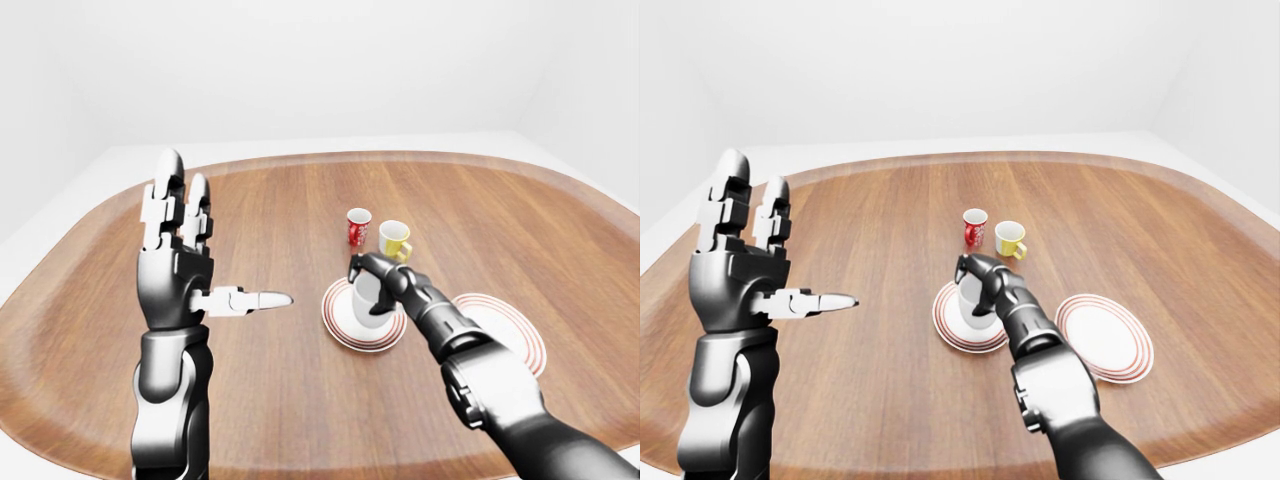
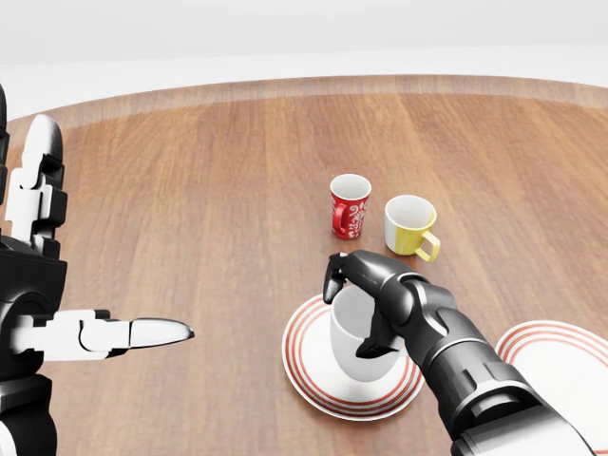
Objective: Put the white mug on the left plate.
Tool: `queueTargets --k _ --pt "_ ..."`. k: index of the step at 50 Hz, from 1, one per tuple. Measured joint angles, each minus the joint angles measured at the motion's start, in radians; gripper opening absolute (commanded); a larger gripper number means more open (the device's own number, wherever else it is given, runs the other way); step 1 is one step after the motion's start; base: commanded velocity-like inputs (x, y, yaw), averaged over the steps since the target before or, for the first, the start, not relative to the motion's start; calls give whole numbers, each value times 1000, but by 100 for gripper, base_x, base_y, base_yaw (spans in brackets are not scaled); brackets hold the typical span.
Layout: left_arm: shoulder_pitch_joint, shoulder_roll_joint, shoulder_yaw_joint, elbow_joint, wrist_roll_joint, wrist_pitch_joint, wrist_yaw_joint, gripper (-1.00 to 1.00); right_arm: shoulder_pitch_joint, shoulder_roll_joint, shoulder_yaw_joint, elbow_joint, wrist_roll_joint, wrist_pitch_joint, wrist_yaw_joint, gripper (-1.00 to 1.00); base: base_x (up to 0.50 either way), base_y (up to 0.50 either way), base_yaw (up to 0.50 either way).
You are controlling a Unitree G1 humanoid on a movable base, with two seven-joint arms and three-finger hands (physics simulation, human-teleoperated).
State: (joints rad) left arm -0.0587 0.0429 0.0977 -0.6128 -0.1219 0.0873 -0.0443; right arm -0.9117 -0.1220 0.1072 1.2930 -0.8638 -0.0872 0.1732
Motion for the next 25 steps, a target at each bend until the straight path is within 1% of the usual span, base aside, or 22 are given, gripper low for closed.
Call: queueTargets --k 25 --pt "0 2 3 -2 -2 0 1 97 7 2 0 3 -5 0 -4 -100 0 0 0"
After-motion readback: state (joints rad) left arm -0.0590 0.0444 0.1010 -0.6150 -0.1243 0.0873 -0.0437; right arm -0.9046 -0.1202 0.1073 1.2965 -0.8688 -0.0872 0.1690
